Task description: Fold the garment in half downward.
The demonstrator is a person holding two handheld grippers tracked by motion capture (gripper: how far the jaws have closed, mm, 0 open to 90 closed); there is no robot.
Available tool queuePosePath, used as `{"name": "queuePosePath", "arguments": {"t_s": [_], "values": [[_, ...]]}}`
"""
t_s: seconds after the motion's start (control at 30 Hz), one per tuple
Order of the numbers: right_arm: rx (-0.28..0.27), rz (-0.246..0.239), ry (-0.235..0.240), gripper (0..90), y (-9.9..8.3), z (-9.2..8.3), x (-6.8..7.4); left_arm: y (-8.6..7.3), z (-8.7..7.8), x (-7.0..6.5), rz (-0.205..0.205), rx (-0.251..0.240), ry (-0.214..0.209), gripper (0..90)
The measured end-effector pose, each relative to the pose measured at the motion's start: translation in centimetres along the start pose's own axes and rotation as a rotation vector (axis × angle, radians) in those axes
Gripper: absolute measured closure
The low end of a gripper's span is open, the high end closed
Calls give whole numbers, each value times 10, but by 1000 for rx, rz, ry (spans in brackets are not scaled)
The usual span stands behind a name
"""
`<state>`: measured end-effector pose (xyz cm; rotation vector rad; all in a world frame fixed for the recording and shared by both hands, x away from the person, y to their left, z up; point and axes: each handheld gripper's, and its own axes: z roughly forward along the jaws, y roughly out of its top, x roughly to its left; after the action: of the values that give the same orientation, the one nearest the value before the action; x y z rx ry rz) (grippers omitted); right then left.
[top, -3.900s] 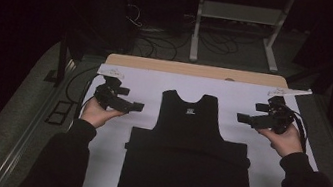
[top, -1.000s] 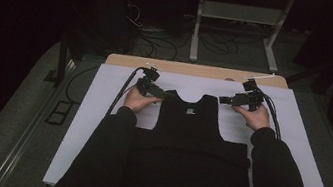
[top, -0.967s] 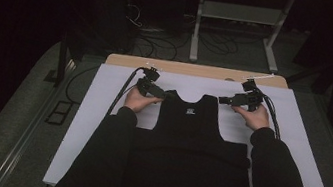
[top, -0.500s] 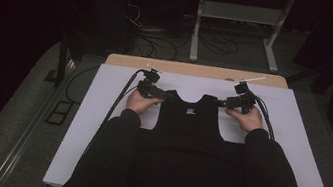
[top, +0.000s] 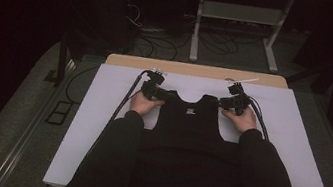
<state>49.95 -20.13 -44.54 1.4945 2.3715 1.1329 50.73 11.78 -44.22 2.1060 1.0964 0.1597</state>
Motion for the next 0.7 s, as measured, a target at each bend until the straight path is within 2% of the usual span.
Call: {"name": "queuePosePath", "arguments": {"t_s": [0.03,0.1,0.13,0.23,0.4,0.5,0.7], "values": [[-1,5,-1,466,0,1,1,0,1,-1,-3,2,18,659],[-1,9,-4,498,1,3,2,0,3,-2,-18,-4,15,719],[8,14,-13,521,2,4,4,0,4,-3,-17,-2,26,743],[25,1,-40,631,4,8,9,-1,4,-3,-30,-3,27,823],[35,-19,-43,847,7,8,12,-1,4,-3,-45,-10,22,855],[27,-19,-45,871,8,6,12,-1,3,-3,-49,-9,15,862],[28,-6,-15,883,8,1,11,-1,1,-5,-44,-13,7,865]]}}
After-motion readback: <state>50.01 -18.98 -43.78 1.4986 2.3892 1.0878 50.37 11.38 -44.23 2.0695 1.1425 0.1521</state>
